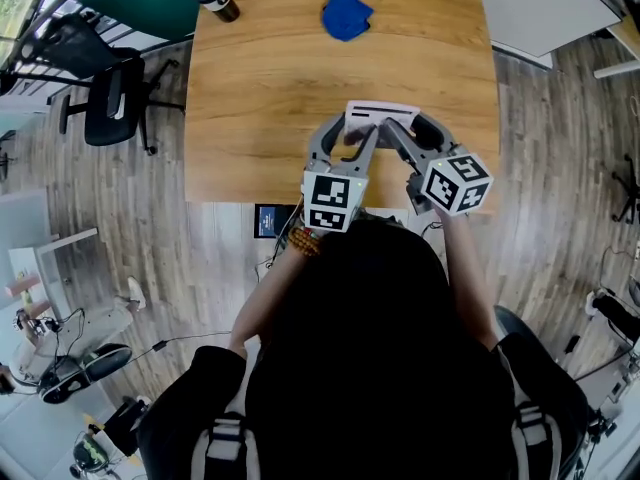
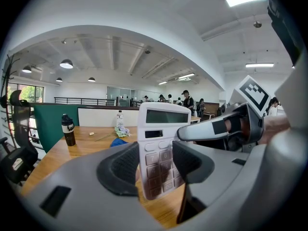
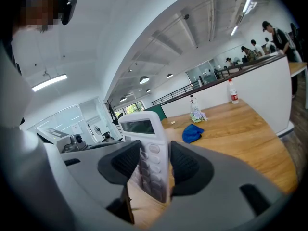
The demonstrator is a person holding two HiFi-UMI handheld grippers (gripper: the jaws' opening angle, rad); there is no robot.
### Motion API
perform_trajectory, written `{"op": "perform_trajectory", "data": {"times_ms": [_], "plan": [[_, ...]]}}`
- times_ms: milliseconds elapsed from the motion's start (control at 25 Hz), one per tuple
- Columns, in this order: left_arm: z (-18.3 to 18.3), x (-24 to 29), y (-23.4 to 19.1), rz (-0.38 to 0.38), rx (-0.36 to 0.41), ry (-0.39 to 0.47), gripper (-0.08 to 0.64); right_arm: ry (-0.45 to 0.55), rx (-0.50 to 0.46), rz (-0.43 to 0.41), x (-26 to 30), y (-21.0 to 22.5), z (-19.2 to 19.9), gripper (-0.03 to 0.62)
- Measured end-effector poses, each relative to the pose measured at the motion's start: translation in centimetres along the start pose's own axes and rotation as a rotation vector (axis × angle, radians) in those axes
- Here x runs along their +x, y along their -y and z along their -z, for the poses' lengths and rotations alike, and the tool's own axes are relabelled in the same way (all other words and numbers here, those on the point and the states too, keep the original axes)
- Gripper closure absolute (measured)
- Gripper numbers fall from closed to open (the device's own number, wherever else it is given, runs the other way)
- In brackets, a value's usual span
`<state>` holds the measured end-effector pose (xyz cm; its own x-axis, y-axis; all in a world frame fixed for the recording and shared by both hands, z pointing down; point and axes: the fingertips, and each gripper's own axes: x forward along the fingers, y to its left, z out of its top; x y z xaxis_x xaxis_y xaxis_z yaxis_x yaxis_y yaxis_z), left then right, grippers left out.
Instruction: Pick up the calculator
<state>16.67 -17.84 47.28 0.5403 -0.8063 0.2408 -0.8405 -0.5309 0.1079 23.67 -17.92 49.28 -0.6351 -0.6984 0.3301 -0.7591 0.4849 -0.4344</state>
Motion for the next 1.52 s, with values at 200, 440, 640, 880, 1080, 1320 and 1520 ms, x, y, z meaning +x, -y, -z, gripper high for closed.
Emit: {"op": "perform_trajectory", "data": {"times_ms": [200, 440, 640, 880, 1080, 1320, 1520], "plan": [[0.1, 0.1, 0.1, -0.005, -0.003, 0.001, 0.316, -0.005, -0.005, -0.003, 0.0, 0.2, 0.0, 0.385], [0.4, 0.5, 0.4, 0.003, -0.012, -0.008, 0.316, -0.018, -0.002, 0.007, -0.3, 0.6, 0.4, 0.385], [0.5, 0.2, 0.2, -0.002, -0.011, -0.013, 0.318, -0.022, 0.004, 0.000, -0.1, 0.4, 0.5, 0.385], [0.7, 0.4, 0.2, 0.003, -0.013, -0.019, 0.318, -0.028, 0.003, 0.004, -0.1, 0.6, 0.7, 0.385], [0.8, 0.4, 0.2, -0.001, -0.022, -0.022, 0.318, -0.033, -0.001, 0.003, -0.1, 0.6, 0.8, 0.387], [1.1, 0.3, 0.1, -0.004, -0.026, -0.032, 0.319, -0.045, -0.002, 0.004, 0.0, 0.5, 1.1, 0.388], [1.4, 0.3, 0.1, -0.006, -0.033, -0.040, 0.319, -0.050, -0.012, 0.007, 0.1, 0.5, 1.3, 0.391]]}}
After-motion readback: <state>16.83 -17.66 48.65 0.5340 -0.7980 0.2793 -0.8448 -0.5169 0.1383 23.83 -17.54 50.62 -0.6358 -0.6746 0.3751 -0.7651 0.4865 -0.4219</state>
